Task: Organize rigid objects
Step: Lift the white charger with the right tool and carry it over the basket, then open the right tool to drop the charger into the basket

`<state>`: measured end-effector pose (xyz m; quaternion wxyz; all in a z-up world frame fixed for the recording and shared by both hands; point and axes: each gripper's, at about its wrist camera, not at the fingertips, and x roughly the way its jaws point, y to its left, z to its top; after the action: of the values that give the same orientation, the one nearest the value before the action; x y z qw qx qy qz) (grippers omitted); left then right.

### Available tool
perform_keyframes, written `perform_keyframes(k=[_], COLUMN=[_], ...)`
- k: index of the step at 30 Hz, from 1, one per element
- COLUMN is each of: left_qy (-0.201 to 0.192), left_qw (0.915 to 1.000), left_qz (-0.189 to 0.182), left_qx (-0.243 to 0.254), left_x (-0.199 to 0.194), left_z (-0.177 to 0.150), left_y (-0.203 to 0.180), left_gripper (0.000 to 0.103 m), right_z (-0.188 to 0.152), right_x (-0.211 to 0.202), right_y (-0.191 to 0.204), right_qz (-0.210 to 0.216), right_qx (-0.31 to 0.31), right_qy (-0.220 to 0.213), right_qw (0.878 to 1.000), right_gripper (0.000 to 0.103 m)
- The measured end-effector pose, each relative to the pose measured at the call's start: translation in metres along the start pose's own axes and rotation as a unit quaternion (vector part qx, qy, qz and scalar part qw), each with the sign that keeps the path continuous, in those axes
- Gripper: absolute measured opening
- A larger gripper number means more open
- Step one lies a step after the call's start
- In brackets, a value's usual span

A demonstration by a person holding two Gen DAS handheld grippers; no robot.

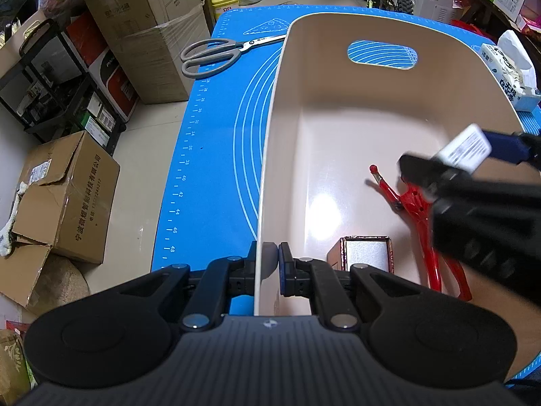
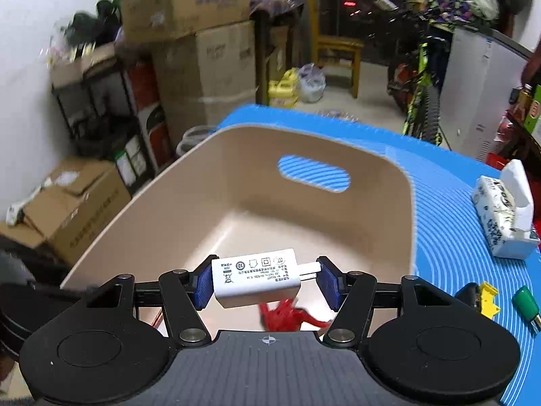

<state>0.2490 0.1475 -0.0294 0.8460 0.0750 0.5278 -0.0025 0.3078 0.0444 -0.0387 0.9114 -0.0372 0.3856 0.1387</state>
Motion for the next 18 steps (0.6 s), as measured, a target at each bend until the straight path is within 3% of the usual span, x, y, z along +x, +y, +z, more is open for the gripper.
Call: perform_keyframes(k=[12, 18], left_qy=[0.000, 0.000], left_qw=[1.0000, 1.0000], left_qz=[0.003, 0.006], left_qx=[0.004, 0.006], left_x=[0.000, 0.000], left_z=[0.000, 0.000], left_y=[0.000, -0.001], left_gripper=[0.012, 0.013], right_z=[0.000, -0.001], right_x=[0.023, 0.019], right_y=[0.011, 0.008], right_qz=[0.008, 0.014], right_qx=[-0.018, -0.009], right_qy=[0.078, 0.073], right_qw=[0.997, 0.997], right_gripper=[0.065, 0.071])
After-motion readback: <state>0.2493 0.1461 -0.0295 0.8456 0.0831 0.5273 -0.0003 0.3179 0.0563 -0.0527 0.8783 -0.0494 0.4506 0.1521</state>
